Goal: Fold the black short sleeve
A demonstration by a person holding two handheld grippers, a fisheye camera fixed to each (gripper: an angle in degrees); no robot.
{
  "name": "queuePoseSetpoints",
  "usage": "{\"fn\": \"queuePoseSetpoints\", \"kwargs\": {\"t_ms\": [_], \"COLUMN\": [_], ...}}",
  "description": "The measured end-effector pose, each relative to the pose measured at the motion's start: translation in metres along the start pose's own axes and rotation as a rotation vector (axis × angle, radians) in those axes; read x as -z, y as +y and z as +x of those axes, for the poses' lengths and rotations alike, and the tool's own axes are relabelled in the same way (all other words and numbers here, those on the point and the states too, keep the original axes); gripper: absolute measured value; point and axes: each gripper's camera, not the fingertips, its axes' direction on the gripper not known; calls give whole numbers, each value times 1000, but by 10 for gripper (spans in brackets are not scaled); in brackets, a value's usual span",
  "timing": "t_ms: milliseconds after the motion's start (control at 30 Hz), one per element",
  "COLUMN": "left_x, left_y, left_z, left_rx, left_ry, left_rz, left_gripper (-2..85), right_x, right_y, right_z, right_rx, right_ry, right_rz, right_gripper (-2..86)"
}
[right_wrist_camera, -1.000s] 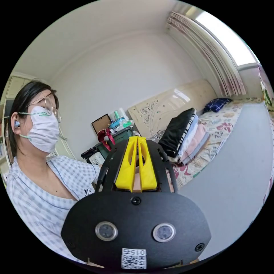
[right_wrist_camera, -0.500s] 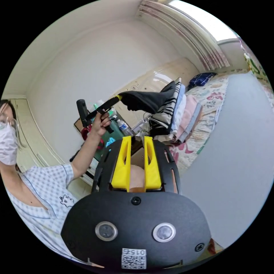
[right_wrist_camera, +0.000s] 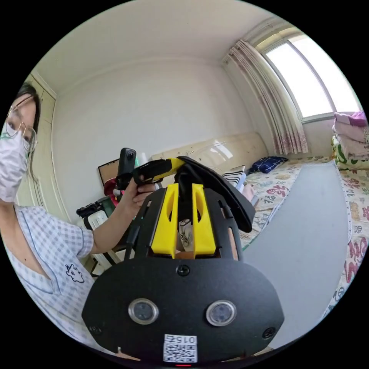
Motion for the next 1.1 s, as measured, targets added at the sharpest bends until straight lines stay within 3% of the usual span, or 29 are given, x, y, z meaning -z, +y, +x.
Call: {"fn": "queuePoseSetpoints", "kwargs": {"t_ms": [267, 667, 900, 1033, 1100], "left_x": [-28, -17, -13, -17, -23], "left_y": [-3, 36, 33, 35, 37], "left_z": [-17, -113, -126, -128, -132], "left_rx": [-31, 211, 213, 211, 230], "left_ry": [43, -112, -187, -231, -229], "left_rz": [-29, 27, 43, 52, 60], "left_gripper": [-1, -1, -1, -1, -1], "right_x": [50, 177, 207, 195, 180], "right_y": [22, 15, 13, 19, 26], "right_z": [3, 21, 30, 34, 34], "right_rx": [-84, -205, -251, -258, -252], "right_ry": [-4, 402, 444, 446, 544], "right_rz": [120, 264, 356, 320, 238], "right_gripper": [6, -2, -2, -2, 0]}}
